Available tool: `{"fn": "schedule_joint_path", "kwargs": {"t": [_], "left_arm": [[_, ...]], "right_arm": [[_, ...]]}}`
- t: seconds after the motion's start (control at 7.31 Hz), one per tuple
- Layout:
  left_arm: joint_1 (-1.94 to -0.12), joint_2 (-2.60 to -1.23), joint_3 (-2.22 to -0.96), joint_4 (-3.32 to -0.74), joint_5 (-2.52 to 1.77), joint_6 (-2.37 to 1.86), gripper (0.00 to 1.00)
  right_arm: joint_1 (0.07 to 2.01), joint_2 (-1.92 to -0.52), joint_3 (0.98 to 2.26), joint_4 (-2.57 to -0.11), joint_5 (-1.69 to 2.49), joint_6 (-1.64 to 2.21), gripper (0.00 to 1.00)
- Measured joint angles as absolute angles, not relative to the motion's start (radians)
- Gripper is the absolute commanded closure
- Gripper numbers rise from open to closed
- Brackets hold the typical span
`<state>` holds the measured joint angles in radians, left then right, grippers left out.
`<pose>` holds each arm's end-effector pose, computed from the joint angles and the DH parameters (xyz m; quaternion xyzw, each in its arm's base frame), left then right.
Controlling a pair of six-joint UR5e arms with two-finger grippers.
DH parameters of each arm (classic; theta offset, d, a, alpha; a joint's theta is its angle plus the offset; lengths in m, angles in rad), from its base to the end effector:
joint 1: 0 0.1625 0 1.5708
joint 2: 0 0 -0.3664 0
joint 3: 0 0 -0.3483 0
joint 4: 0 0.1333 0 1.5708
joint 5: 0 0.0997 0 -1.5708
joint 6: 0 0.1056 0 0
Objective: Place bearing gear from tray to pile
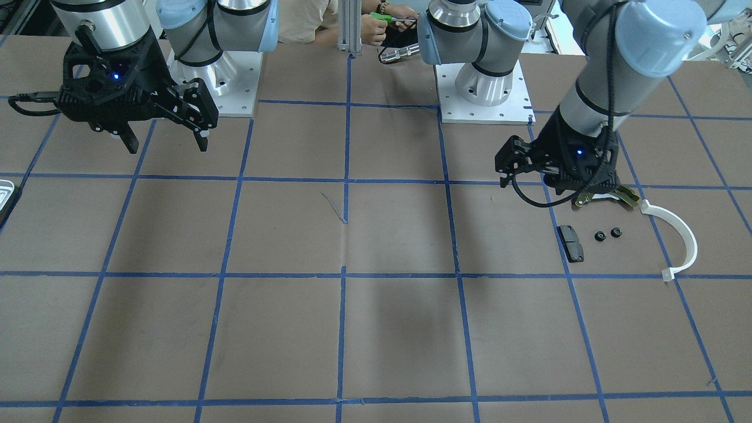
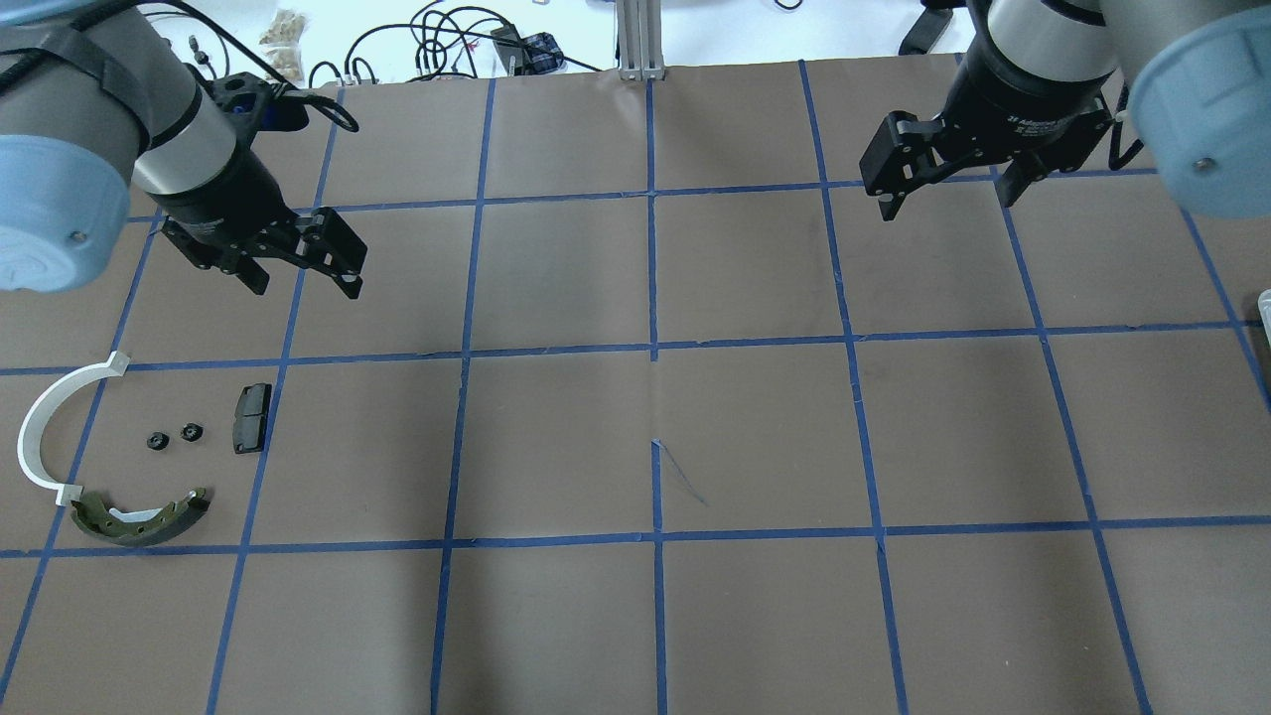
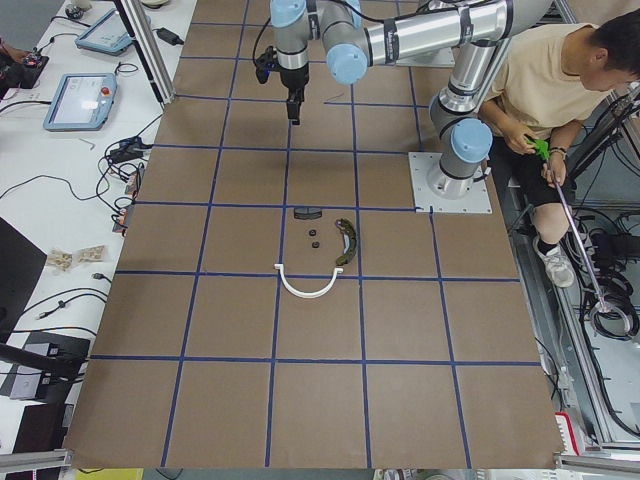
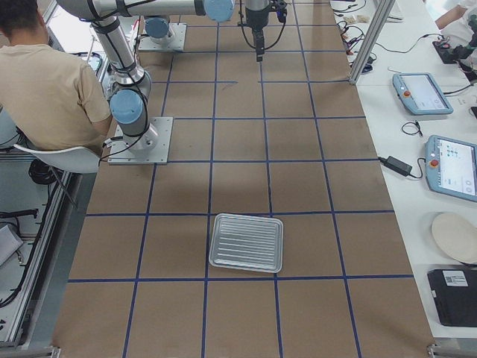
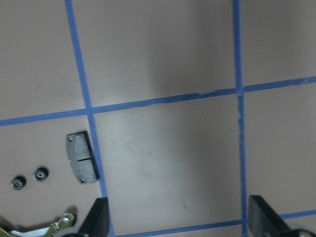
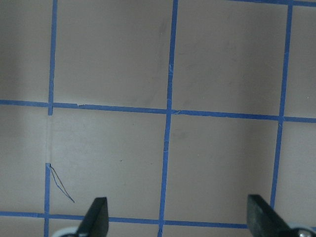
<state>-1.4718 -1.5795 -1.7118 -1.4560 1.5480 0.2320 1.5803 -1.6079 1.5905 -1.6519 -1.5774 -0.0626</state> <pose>-0.0912 -0.4548 0.3679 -0.0662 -0.9976 -0.0153 0.0141 0.1368 -0.4430 0.4394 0.0358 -0.9981 0.0491 0.0046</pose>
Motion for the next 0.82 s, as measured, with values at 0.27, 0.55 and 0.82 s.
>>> {"fn": "schedule_joint_path", "kwargs": {"t": [0.27, 0.55, 0.82], "left_arm": [[-1.555, -1.530, -1.686, -1.551, 1.551, 0.205, 0.00], [-1.573, -1.493, -1.653, -1.656, 1.554, 0.203, 0.00], [-1.575, -1.484, -1.657, -1.676, 1.558, 0.204, 0.00]], "right_arm": [[1.581, -1.605, 1.591, -1.653, -1.577, -0.062, 0.00], [1.581, -1.603, 1.591, -1.652, -1.577, -0.063, 0.00], [1.581, -1.603, 1.591, -1.652, -1.577, -0.063, 0.00]]}}
